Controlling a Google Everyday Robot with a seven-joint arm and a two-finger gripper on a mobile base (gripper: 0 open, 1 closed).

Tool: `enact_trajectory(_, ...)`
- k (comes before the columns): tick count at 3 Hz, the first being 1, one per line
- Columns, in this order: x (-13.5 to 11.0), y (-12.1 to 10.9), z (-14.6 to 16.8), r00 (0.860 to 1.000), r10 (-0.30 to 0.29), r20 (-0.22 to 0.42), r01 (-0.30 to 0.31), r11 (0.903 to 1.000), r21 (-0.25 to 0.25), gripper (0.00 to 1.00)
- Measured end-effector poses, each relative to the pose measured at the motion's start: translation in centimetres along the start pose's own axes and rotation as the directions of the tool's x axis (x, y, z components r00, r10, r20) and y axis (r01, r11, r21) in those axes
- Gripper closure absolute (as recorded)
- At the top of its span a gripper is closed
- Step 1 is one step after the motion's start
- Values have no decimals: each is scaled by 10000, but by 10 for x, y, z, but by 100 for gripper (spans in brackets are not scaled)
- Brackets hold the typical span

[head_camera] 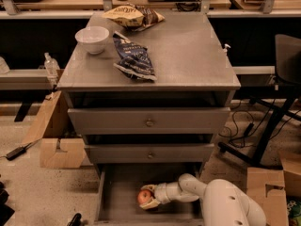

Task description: Pick apple from bottom drawer and place on counter

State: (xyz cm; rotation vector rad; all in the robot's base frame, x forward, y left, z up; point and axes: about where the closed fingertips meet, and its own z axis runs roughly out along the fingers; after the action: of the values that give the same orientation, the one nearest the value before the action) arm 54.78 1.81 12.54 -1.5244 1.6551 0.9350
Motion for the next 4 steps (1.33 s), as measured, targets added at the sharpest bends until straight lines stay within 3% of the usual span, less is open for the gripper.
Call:
enact_trajectory(1, 0, 2, 3, 10000, 16, 20, -16, 10000, -50, 100)
enact_trajectory(3, -12, 12, -1, 10000, -39, 13, 39, 9999, -153, 100)
enact_trajectory(4, -46, 13, -43, 9998, -118, -128, 121, 9995, 278, 100)
